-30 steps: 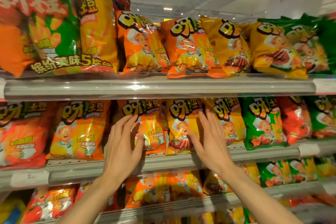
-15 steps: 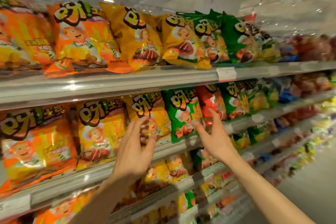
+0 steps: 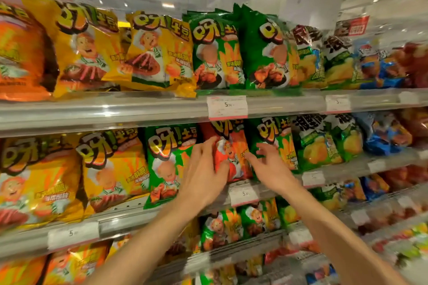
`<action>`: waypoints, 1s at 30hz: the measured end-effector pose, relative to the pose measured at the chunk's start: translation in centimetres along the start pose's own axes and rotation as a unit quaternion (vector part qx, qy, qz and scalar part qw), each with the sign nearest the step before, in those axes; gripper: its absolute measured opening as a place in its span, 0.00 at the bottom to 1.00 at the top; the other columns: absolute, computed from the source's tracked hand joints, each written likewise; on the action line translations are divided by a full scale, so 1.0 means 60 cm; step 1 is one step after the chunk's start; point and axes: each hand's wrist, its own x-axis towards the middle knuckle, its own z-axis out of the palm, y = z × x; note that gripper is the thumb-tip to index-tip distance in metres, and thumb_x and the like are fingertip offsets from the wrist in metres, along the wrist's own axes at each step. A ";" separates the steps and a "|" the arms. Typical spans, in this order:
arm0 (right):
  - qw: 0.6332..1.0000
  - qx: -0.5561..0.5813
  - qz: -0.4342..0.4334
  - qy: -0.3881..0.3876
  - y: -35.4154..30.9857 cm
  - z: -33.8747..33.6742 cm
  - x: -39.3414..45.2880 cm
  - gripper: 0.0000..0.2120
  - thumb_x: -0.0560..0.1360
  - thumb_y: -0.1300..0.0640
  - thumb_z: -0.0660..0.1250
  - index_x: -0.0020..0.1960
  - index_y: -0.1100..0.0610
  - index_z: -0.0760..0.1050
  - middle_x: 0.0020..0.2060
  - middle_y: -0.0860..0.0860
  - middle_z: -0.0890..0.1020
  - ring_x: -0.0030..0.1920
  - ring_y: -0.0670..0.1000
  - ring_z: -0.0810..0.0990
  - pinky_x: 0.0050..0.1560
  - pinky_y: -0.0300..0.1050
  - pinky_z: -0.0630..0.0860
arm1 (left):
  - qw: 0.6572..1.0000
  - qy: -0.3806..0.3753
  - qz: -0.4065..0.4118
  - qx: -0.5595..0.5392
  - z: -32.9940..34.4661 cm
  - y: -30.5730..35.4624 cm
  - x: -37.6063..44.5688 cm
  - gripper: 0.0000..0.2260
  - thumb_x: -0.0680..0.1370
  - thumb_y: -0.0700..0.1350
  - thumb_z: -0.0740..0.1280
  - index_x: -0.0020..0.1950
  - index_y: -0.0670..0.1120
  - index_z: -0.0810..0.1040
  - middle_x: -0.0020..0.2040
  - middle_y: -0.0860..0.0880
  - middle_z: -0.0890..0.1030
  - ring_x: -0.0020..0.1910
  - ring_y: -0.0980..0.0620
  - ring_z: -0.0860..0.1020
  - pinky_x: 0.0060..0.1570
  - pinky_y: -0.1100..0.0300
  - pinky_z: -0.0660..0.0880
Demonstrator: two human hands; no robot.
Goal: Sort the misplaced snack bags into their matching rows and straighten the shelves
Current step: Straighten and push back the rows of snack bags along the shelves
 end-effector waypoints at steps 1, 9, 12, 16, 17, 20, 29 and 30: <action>1.000 0.003 -0.002 -0.011 0.001 0.002 0.010 0.31 0.79 0.41 0.63 0.77 0.53 0.61 0.71 0.53 0.72 0.64 0.51 0.76 0.64 0.50 0.73 | 1.000 -0.004 -0.009 0.025 0.009 0.004 0.008 0.27 0.80 0.55 0.63 0.78 0.55 0.58 0.71 0.48 0.68 0.67 0.48 0.71 0.61 0.53 0.70; 0.997 0.015 0.008 -0.079 0.019 0.021 0.040 0.36 0.79 0.37 0.60 0.79 0.53 0.57 0.74 0.53 0.70 0.72 0.55 0.70 0.72 0.56 0.68 | 0.985 -0.007 -0.044 0.167 0.039 0.008 0.030 0.28 0.80 0.55 0.62 0.77 0.49 0.57 0.68 0.44 0.72 0.66 0.44 0.71 0.61 0.50 0.72; 0.996 0.022 0.007 -0.089 0.020 0.024 0.044 0.34 0.80 0.39 0.61 0.79 0.53 0.58 0.75 0.52 0.69 0.73 0.55 0.69 0.73 0.53 0.66 | 0.981 -0.005 -0.041 0.191 0.040 0.012 0.032 0.29 0.81 0.55 0.62 0.78 0.48 0.55 0.69 0.46 0.73 0.66 0.44 0.72 0.62 0.51 0.72; 0.995 0.060 -0.002 -0.079 0.022 0.020 0.048 0.33 0.79 0.42 0.64 0.78 0.56 0.60 0.74 0.53 0.70 0.73 0.53 0.69 0.71 0.48 0.66 | 0.984 -0.004 -0.039 0.172 0.041 0.013 0.034 0.31 0.81 0.55 0.63 0.79 0.51 0.53 0.73 0.47 0.70 0.67 0.44 0.72 0.61 0.47 0.74; 0.995 0.068 -0.004 -0.077 0.023 0.017 0.048 0.33 0.79 0.42 0.64 0.78 0.56 0.61 0.73 0.53 0.70 0.73 0.52 0.69 0.70 0.46 0.66 | 0.987 -0.001 -0.040 0.155 0.040 0.013 0.034 0.31 0.80 0.55 0.63 0.79 0.51 0.54 0.74 0.48 0.69 0.68 0.45 0.72 0.61 0.48 0.74; 0.993 0.093 -0.010 -0.078 0.020 0.007 0.048 0.32 0.79 0.43 0.66 0.77 0.56 0.63 0.73 0.53 0.71 0.72 0.51 0.70 0.67 0.43 0.67 | 0.994 0.005 -0.037 0.102 0.034 0.011 0.036 0.30 0.80 0.56 0.65 0.78 0.53 0.57 0.72 0.49 0.69 0.67 0.47 0.72 0.60 0.52 0.73; 0.991 0.126 -0.025 -0.048 0.017 -0.020 0.023 0.37 0.74 0.36 0.67 0.76 0.54 0.65 0.73 0.50 0.69 0.72 0.50 0.69 0.68 0.43 0.65 | 0.998 0.020 -0.049 -0.025 0.015 0.009 0.020 0.28 0.78 0.59 0.65 0.76 0.64 0.59 0.64 0.51 0.78 0.57 0.49 0.80 0.57 0.49 0.78; 0.990 0.134 -0.024 -0.045 0.017 -0.022 0.016 0.35 0.74 0.37 0.68 0.75 0.54 0.66 0.72 0.49 0.71 0.70 0.49 0.70 0.66 0.41 0.66 | 0.998 0.016 -0.046 -0.040 0.012 0.009 0.016 0.28 0.79 0.59 0.66 0.76 0.64 0.59 0.67 0.54 0.76 0.57 0.50 0.80 0.57 0.49 0.78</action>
